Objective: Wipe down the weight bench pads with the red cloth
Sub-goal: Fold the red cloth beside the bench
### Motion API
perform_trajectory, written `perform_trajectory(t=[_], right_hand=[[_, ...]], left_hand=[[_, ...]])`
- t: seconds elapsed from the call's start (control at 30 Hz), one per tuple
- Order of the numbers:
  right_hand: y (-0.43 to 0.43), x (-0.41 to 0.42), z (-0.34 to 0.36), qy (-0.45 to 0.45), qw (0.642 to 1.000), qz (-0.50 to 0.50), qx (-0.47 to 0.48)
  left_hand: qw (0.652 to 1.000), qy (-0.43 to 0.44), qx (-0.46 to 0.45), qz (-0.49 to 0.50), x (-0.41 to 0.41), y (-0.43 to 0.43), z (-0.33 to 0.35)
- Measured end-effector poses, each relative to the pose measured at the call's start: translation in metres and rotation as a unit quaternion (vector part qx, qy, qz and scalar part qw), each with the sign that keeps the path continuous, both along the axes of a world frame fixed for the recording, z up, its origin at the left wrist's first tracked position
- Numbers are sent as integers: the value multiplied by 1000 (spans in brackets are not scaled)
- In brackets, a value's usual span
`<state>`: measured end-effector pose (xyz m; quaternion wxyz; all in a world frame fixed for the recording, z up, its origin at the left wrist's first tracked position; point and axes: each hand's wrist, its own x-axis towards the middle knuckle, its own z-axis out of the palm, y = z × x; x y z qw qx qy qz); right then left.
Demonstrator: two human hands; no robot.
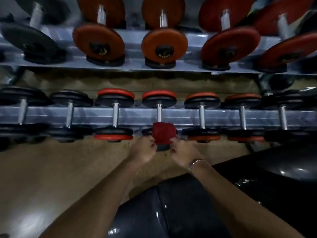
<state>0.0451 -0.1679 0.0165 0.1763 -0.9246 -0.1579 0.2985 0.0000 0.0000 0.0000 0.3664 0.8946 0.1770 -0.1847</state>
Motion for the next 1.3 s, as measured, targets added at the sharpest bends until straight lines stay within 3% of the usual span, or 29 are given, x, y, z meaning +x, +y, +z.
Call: perform_trajectory(t=[0.13,0.37,0.57,0.77,0.97,1.13,1.3], right_hand=[[5,29,-58,28,1000,1,-9],[16,52,-117,-22,999,32,-3],[15,58,-130,-38,999,29,17],[7,60,-132,-24,998,12,48],[5,32,-129,-19,997,42,58],[15,-21,-129,-14,994,96,46],[26,-93,-124,-12,986,168,18]], left_hand=[[997,-10,-8,76,28,-5,-62],[980,-37,-44,190,68,-17,-123],[961,-35,-44,271,84,-25,-135],[927,-15,-129,353,88,-33,-134],[906,-58,-251,336,46,-32,-125],[900,-69,-256,346,-11,-19,-108],[884,-15,-299,359,-89,-6,-94]])
